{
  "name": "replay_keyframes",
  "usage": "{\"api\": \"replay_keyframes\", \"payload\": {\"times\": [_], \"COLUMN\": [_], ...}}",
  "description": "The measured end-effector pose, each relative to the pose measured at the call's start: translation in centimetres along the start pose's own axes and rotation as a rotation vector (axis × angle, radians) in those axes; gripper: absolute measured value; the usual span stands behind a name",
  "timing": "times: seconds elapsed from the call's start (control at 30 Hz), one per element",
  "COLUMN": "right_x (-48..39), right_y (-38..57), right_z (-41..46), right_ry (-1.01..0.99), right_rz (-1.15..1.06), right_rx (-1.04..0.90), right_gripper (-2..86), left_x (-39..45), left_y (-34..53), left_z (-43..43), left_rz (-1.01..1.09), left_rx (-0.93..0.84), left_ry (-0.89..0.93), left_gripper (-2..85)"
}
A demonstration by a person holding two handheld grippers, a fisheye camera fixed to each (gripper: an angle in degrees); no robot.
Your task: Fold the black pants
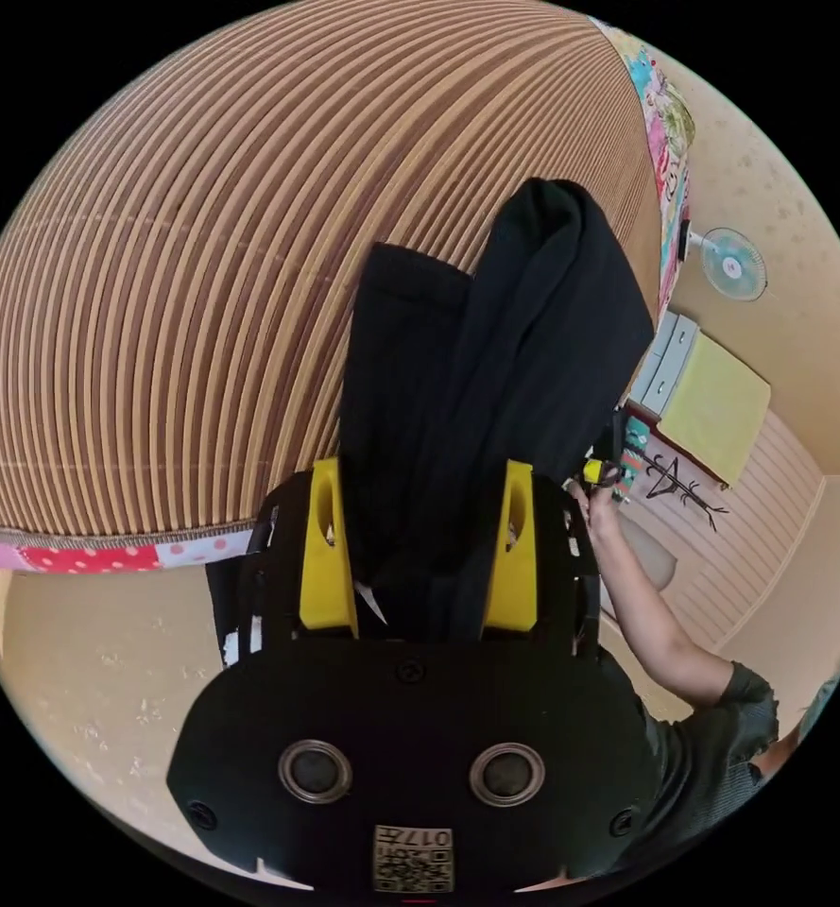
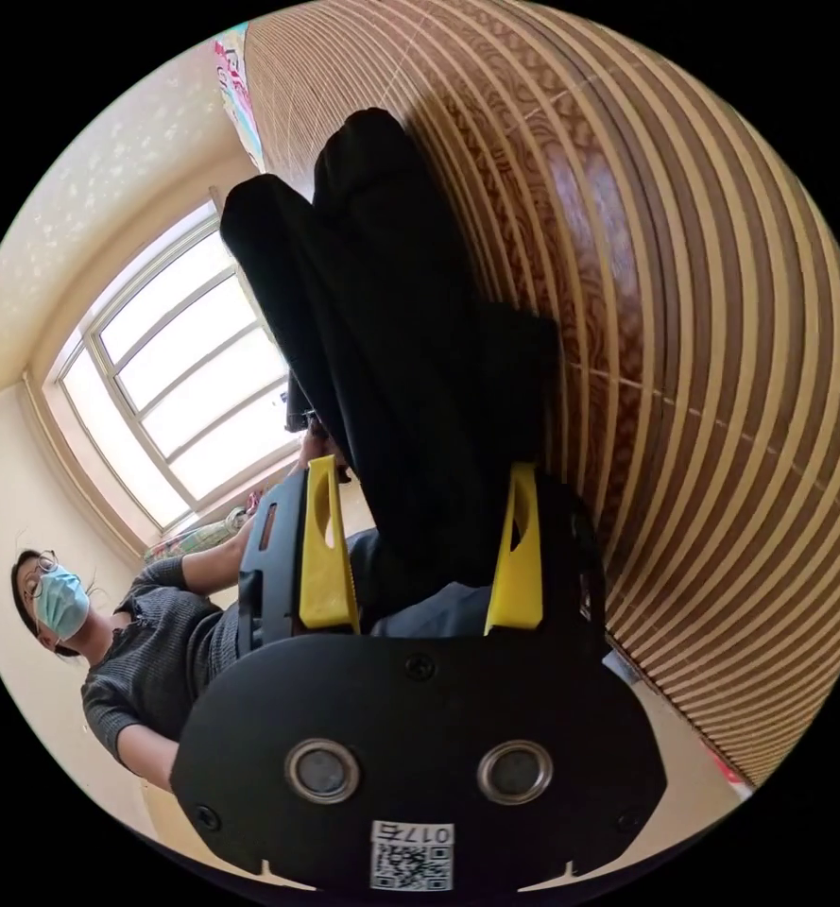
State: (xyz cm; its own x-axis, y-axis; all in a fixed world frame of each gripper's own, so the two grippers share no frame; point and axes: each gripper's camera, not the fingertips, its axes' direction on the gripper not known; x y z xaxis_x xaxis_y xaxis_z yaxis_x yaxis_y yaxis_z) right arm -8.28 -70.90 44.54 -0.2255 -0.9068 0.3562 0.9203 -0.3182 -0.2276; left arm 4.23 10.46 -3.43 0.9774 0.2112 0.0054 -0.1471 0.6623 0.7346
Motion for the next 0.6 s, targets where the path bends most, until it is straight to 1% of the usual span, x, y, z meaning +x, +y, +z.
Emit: {"api": "replay_keyframes", "payload": {"times": [0.1,0.13,0.2,0.27,0.33,0.43,0.53,0.6], "right_x": [-0.2,-0.3,-0.5,-0.6,-0.8,-2.1,-4.5,-6.6], "right_y": [-1.3,-1.8,-2.3,-2.8,-3.6,-6.1,-9.8,-12.4], "right_z": [2.4,3.5,4.7,6.0,7.3,10.4,14.7,17.7], "right_ry": [0.081,0.103,0.132,0.123,0.1,0.106,0.119,0.149], "right_rz": [-0.015,-0.014,-0.012,-0.002,-0.006,-0.034,-0.073,-0.098], "right_rx": [-0.068,-0.086,-0.092,-0.082,-0.075,-0.091,-0.131,-0.165], "right_gripper": [19.9,19.0,18.3,17.8,17.6,17.3,17.0,16.8], "left_x": [0.5,0.4,-0.3,-1.0,-2.0,-4.6,-9.0,-13.6], "left_y": [-1.4,-1.6,-2.1,-2.2,-2.0,-0.7,1.2,4.2], "left_z": [0.5,0.6,0.4,-0.4,-1.9,-5.3,-9.3,-12.5], "left_rz": [0.056,0.054,0.06,0.062,0.056,0.045,-0.032,-0.119], "left_rx": [-0.102,-0.111,-0.114,-0.103,-0.064,0.049,0.182,0.345], "left_ry": [-0.1,-0.111,-0.083,-0.111,-0.124,-0.12,-0.062,0.016], "left_gripper": [19.6,18.9,14.7,14.0,13.7,13.0,12.6,12.5]}}
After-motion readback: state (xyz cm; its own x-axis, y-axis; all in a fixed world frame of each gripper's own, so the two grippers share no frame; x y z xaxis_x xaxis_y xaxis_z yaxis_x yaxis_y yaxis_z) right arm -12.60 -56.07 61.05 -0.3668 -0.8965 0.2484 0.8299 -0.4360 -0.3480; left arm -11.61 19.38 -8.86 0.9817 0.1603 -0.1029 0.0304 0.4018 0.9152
